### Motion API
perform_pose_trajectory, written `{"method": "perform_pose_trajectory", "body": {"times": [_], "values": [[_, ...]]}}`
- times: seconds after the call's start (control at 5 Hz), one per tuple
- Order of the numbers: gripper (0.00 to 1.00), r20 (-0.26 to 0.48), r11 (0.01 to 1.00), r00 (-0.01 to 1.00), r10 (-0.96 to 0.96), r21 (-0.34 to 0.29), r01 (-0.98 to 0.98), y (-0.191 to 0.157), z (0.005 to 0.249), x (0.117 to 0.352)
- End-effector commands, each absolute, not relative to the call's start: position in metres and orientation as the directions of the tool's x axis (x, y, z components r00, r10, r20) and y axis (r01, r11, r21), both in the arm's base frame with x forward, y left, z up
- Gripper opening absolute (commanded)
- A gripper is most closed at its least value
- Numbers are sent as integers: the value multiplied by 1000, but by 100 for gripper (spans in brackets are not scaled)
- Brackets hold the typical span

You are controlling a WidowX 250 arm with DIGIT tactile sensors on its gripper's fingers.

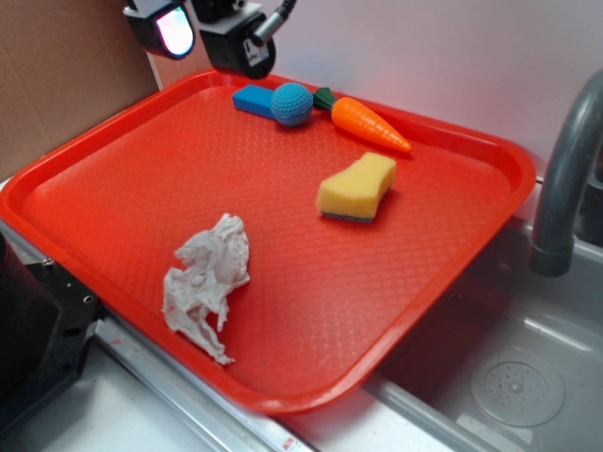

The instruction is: Grab the green sponge.

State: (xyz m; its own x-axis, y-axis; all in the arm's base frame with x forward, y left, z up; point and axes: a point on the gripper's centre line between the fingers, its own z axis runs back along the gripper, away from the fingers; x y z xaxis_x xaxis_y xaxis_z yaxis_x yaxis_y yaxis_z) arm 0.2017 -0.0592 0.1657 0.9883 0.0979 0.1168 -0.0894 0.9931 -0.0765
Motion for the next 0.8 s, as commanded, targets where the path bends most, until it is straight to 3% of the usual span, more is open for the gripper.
{"method": "perform_pose_trajectory", "body": {"times": [0.0,0.2,0.4,0.6], "values": [[100,158,935,923,351,-115,-335,-74,150,237],[100,117,862,855,506,-112,-494,-85,128,265],[100,132,891,881,454,-86,-446,-87,106,286],[100,118,899,893,435,-110,-424,-79,85,302]]}}
